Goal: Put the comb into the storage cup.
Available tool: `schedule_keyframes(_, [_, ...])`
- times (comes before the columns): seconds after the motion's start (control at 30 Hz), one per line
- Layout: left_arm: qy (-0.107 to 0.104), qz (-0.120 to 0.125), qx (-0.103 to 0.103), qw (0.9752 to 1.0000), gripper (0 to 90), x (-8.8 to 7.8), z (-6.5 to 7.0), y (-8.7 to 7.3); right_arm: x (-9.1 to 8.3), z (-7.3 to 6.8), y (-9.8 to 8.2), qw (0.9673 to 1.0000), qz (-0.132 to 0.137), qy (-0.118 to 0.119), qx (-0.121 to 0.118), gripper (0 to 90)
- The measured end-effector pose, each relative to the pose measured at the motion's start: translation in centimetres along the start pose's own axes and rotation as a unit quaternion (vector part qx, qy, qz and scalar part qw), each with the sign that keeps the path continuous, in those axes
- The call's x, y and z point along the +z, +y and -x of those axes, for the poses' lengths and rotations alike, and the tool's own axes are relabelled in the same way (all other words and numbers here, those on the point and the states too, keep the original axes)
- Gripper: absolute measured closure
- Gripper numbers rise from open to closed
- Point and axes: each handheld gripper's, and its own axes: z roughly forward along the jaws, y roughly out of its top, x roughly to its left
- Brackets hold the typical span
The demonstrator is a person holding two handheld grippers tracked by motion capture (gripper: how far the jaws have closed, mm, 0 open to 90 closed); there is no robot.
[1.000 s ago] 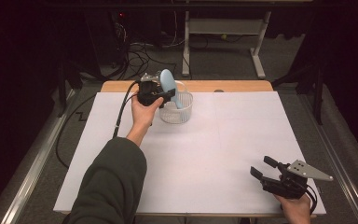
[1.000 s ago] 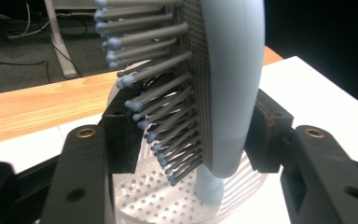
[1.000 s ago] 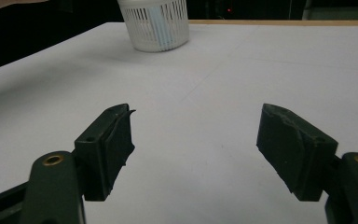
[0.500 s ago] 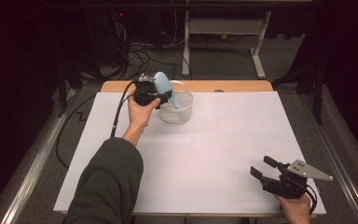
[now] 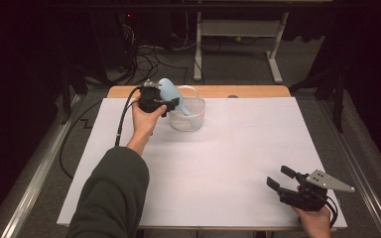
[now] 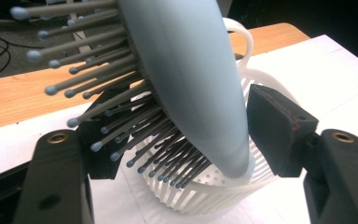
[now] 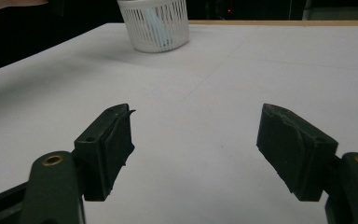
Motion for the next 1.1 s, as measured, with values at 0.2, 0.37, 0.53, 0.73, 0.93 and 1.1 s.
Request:
schedule_keyframes(0.2, [0.001, -0.008, 0.003, 1.0000, 32.3, 0.0, -0.2, -0.2, 0.0, 0.0, 0.0, 1.0000, -0.001, 0.000, -0.001, 27.2])
schedule_keyframes(0.37, [0.001, -0.012, 0.009, 0.9999, 31.9, 0.0, -0.3, -0.3, 0.0, 0.0, 0.0, 1.0000, -0.001, 0.000, -0.002, 27.2])
schedule_keyframes(0.53, [-0.008, -0.015, 0.008, 0.9998, 28.7, 0.0, -0.4, -0.5, 0.1, 0.0, 0.0, 1.0000, -0.001, 0.001, -0.003, 27.2])
schedule_keyframes(0.73, [0.003, -0.024, 0.011, 0.9996, 27.1, 0.1, -0.4, -0.6, 0.0, -0.1, 0.1, 1.0000, 0.004, 0.006, -0.003, 26.8])
schedule_keyframes(0.93, [0.006, -0.026, 0.013, 0.9995, 27.0, 0.1, -0.4, -0.7, 0.0, -0.1, 0.0, 1.0000, 0.003, 0.006, -0.003, 26.8])
schedule_keyframes(1.1, [0.001, -0.017, 0.004, 0.9999, 27.4, 0.0, -0.9, -1.2, 0.0, -0.1, 0.0, 1.0000, 0.003, 0.006, -0.005, 26.8])
